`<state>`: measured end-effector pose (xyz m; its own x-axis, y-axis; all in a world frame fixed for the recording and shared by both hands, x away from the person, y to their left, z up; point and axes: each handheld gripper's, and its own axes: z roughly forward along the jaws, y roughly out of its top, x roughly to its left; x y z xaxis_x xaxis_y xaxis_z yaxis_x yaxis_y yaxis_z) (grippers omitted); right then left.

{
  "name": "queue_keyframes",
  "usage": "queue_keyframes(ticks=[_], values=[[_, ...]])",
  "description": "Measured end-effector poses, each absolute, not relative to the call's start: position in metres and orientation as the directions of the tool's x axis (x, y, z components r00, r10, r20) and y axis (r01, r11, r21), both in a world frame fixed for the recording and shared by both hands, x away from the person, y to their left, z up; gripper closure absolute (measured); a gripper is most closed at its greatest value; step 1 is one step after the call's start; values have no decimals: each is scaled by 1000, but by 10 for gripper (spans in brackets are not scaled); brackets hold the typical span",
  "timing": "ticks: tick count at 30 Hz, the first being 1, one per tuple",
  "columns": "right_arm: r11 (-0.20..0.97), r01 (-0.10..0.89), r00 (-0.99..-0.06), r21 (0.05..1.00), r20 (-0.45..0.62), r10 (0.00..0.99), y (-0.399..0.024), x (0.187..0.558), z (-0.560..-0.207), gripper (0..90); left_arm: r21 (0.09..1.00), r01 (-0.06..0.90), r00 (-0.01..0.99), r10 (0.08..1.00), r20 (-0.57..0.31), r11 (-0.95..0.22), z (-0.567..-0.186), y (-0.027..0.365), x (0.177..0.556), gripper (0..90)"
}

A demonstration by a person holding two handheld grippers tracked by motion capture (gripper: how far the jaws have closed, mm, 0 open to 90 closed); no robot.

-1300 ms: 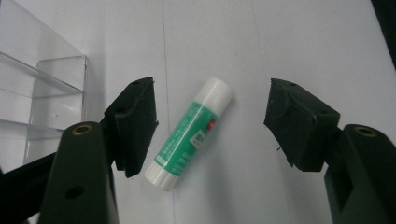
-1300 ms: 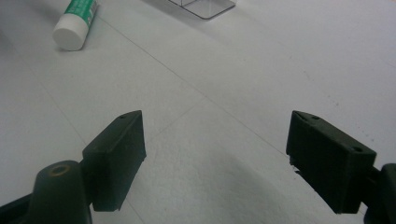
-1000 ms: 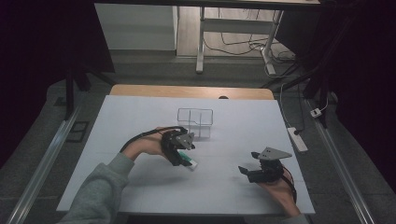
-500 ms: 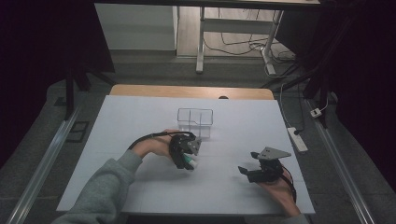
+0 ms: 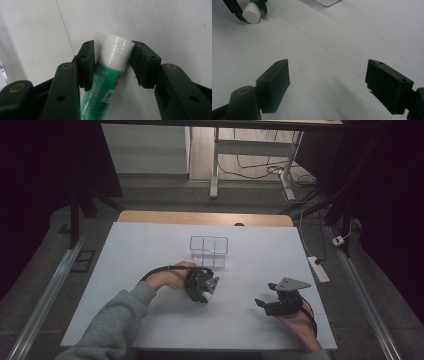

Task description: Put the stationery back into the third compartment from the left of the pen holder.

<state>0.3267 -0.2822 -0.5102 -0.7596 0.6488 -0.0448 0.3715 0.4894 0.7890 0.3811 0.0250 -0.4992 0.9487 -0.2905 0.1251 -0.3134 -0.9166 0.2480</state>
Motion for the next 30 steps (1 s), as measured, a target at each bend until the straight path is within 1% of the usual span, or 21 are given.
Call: queue_keyframes(ticks=[3,4,9,11,13,14,21,30], values=[[490,376,-759,786,-42,650,-283,327,-510,185,241,-343,938,-317,139,-908,-499,25,380,602],[490,377,-758,786,-42,651,-283,327,-510,185,240,-347,936,-322,141,-907,-499,25,379,636],[492,377,-759,785,-42,650,-283,327,-510,185,241,-349,935,-318,160,-906,-496,28,380,648],[490,377,-759,786,-42,650,-283,327,-510,185,257,-339,937,-302,173,-905,-492,31,382,650],[489,377,-759,787,-41,650,-283,327,-510,185,298,-310,948,-271,167,-903,-486,36,384,650],[489,377,-758,786,-42,651,-283,327,-510,185,322,-281,958,-244,152,-904,-483,38,385,650],[482,380,-755,789,-36,654,-283,327,-510,186,425,-182,979,-124,160,-887,-465,56,384,650],[480,380,-753,790,-37,657,-283,327,-510,186,525,-70,988,14,155,-848,-457,73,378,649]])
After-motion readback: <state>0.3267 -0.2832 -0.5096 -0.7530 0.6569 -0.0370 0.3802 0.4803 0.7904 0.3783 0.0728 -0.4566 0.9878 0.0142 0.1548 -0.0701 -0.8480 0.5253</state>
